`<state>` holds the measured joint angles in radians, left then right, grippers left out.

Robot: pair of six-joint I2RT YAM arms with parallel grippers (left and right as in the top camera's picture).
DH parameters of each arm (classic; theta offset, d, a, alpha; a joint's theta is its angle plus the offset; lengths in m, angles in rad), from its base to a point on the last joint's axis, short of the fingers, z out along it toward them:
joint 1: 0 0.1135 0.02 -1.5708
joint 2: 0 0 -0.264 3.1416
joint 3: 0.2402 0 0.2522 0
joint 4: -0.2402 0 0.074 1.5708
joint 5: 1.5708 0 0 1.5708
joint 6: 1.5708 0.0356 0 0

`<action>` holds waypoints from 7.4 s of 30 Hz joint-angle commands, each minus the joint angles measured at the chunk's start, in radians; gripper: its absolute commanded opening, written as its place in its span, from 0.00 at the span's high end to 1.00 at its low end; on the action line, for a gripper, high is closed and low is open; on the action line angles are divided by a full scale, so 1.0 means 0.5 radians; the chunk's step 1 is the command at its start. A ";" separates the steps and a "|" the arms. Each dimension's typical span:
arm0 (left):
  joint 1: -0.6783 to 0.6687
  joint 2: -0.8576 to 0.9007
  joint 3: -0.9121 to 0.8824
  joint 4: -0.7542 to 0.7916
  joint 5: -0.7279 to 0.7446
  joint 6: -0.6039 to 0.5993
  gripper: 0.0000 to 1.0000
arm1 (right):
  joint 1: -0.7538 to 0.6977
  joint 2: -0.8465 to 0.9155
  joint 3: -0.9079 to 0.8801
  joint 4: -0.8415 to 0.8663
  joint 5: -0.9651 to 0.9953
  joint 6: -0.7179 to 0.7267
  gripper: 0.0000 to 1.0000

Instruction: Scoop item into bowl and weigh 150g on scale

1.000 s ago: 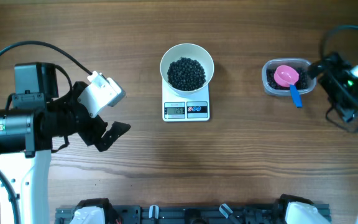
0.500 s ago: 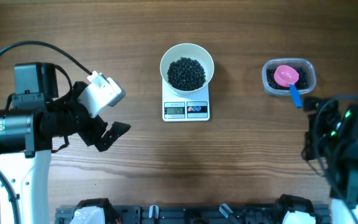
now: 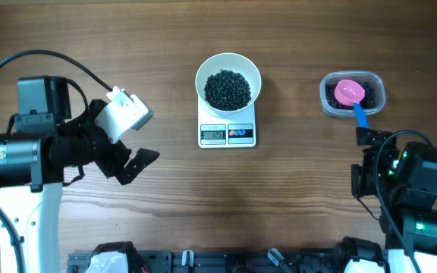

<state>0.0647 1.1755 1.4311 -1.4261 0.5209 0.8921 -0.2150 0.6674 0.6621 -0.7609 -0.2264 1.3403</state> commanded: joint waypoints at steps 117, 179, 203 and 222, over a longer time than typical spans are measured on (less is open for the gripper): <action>-0.008 0.005 -0.008 0.000 -0.003 -0.019 0.00 | 0.135 1.751 1.683 -0.581 0.720 -2.900 0.95; -0.008 0.005 -0.008 0.000 -0.003 -0.019 0.00 | -0.546 2.258 1.669 -0.623 -0.809 -3.252 0.96; -0.008 0.005 -0.008 0.000 -0.003 -0.020 0.00 | 0.001 1.907 1.687 -0.410 -1.255 -2.845 0.96; -0.008 0.005 -0.008 0.000 -0.003 -0.019 0.00 | 1.200 1.901 1.686 0.102 0.282 -3.334 0.96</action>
<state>0.0647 1.1755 1.4303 -1.4258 0.5209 0.8921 0.3378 1.6344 1.4868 -0.7162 -0.2810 -0.1913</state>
